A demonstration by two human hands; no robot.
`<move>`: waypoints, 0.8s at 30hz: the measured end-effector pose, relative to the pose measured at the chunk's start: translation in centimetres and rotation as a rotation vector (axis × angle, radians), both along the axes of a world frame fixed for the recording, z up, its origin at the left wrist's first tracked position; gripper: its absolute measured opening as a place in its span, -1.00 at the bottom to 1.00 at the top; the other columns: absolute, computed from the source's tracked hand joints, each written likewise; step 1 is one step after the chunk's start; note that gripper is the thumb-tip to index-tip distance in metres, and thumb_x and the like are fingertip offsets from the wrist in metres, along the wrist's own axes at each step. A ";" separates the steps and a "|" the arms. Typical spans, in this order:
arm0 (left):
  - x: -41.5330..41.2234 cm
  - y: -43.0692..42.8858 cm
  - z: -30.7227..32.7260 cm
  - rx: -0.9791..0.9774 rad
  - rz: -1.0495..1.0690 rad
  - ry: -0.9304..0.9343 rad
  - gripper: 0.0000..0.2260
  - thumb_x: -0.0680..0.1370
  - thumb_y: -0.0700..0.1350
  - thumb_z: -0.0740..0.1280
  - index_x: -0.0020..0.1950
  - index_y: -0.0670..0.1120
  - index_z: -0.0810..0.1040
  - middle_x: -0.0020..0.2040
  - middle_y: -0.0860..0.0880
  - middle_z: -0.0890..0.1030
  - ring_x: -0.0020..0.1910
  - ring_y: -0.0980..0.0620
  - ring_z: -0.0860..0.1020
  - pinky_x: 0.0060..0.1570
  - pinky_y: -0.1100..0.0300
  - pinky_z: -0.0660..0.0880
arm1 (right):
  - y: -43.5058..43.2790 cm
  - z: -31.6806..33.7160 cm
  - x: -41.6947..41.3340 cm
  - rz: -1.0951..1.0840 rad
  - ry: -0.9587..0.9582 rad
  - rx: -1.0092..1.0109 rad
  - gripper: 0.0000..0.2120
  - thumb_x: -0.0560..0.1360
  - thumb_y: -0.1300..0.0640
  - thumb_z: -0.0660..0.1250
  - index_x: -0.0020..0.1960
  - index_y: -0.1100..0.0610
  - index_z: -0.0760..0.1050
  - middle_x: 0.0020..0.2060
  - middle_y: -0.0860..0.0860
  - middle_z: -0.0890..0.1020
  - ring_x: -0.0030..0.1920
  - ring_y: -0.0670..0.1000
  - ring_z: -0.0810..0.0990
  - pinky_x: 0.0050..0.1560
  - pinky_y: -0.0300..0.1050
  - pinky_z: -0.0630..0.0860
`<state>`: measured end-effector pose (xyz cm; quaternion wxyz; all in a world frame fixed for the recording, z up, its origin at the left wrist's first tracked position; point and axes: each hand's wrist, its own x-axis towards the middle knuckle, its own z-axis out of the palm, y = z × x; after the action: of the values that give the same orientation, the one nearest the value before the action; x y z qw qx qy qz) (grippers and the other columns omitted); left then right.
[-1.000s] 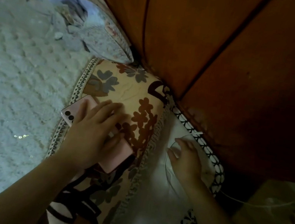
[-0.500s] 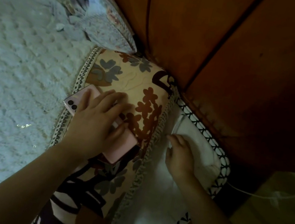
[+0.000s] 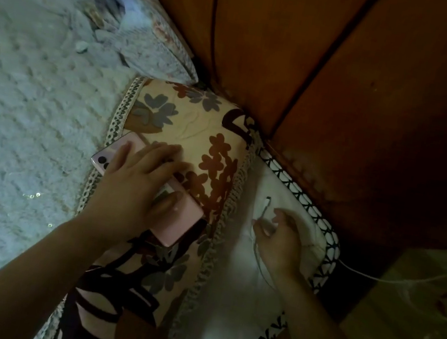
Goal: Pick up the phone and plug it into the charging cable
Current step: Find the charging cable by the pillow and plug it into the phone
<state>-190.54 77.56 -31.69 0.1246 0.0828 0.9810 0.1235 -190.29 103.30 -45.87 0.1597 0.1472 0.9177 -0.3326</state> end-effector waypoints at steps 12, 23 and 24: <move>0.1 0.0 -0.1 0.010 0.028 0.006 -0.52 0.47 0.17 0.08 0.35 0.05 0.36 0.44 -0.05 0.32 0.43 -0.08 0.25 0.37 -0.18 -0.01 | -1.9 -1.0 -2.6 -0.014 0.131 0.067 -0.84 0.44 0.14 0.36 -0.05 0.23 0.56 -0.13 0.19 0.65 -0.11 0.18 0.59 -0.16 -0.03 0.51; 0.3 -0.9 0.3 0.022 -0.061 -0.031 -0.50 0.46 0.18 0.05 0.37 0.09 0.35 0.47 -0.08 0.27 0.46 -0.09 0.16 0.37 -0.23 -0.03 | -0.7 3.0 0.0 0.062 0.220 -0.204 -0.77 0.43 0.30 0.36 0.07 0.16 0.58 -0.10 0.05 0.63 -0.25 -0.17 0.54 -0.27 -0.49 0.41; 0.5 -1.1 0.5 0.021 -0.077 -0.040 -0.51 0.46 0.18 0.06 0.36 0.10 0.36 0.47 -0.08 0.27 0.46 -0.09 0.17 0.36 -0.23 -0.02 | -0.7 4.2 0.4 0.078 0.249 -0.241 -0.77 0.43 0.31 0.36 0.06 0.14 0.59 -0.12 0.01 0.62 -0.26 -0.17 0.55 -0.29 -0.49 0.41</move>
<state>-190.06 76.48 -31.22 0.1481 0.1193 0.9730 0.1308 -189.85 102.64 -41.68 0.0742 0.0490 0.8889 -0.4495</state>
